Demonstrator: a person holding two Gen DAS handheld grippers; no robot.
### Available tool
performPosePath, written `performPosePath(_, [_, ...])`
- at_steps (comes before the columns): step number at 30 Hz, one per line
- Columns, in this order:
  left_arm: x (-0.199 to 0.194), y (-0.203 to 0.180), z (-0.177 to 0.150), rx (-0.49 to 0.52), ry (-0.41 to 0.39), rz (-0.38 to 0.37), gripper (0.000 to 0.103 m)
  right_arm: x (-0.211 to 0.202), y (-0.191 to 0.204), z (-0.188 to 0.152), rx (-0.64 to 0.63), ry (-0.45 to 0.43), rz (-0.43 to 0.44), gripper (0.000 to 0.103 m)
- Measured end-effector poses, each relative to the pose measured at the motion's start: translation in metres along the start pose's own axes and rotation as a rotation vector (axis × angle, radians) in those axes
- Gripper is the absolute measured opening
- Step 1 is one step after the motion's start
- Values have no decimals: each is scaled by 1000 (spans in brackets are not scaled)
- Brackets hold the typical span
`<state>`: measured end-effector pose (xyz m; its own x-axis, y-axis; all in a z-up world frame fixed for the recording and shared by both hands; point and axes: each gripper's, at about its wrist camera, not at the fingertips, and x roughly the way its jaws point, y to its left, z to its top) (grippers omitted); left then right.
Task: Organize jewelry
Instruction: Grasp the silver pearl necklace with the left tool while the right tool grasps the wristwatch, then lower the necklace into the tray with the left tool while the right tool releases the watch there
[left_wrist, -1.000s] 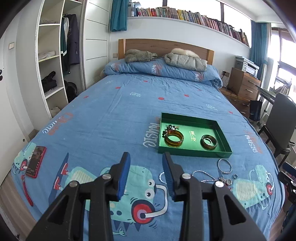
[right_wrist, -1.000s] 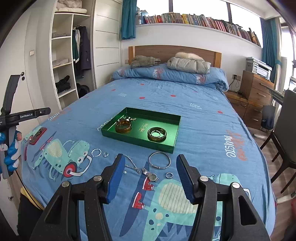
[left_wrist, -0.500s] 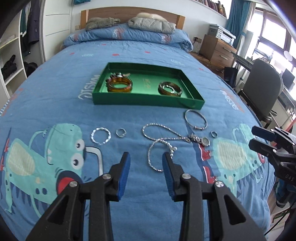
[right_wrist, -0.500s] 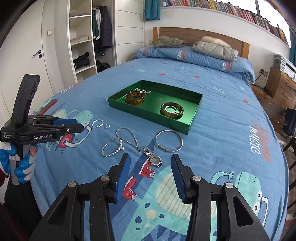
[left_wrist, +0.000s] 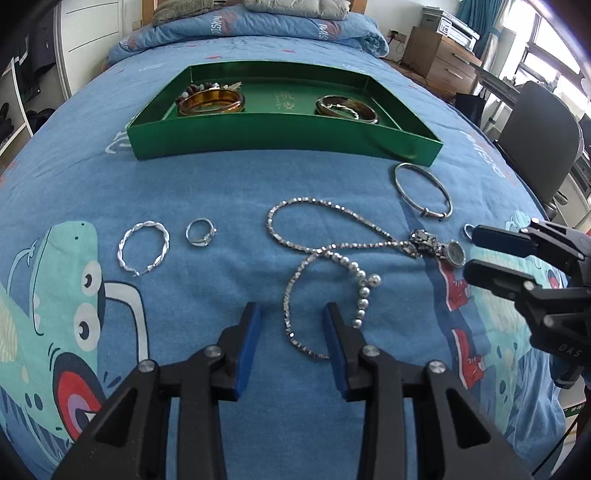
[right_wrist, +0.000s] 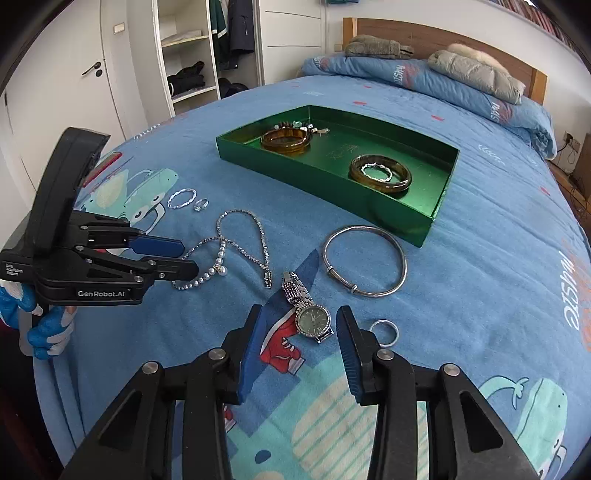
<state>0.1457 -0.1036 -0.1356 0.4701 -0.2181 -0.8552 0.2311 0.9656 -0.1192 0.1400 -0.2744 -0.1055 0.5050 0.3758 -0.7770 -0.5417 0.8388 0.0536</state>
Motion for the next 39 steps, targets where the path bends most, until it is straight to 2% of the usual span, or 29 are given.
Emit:
performPosePath(6, [6,-5,4,48,6,20,32,28,-4,4,-7,36,9,37])
performPosePath(9, [8,-9,7,68,10,20,26,35,-5,6,-8,37,11,37])
performPosePath(11, [8,-13,7,92,13,20,17,35,-5,5,-2,35,12,35])
performPosePath(14, [9,-22,7,126,16,27,4,33,-5,-1,12,40,8,24])
performPosePath(15, [9,-24,7,128,15,28,2,32,-4,-2,16,42,4,24])
performPosePath(20, [2,-26,5,118,-4,35,2,23,3,-8,27,42,-13,23])
performPosePath(28, [-28,-31,5,119,-63,12,2,-6,15,-18,81,-16,-37,23])
performPosePath(39, [-87,-24,42,128,-196,4,2,-54,30,10,31,-105,-95,23])
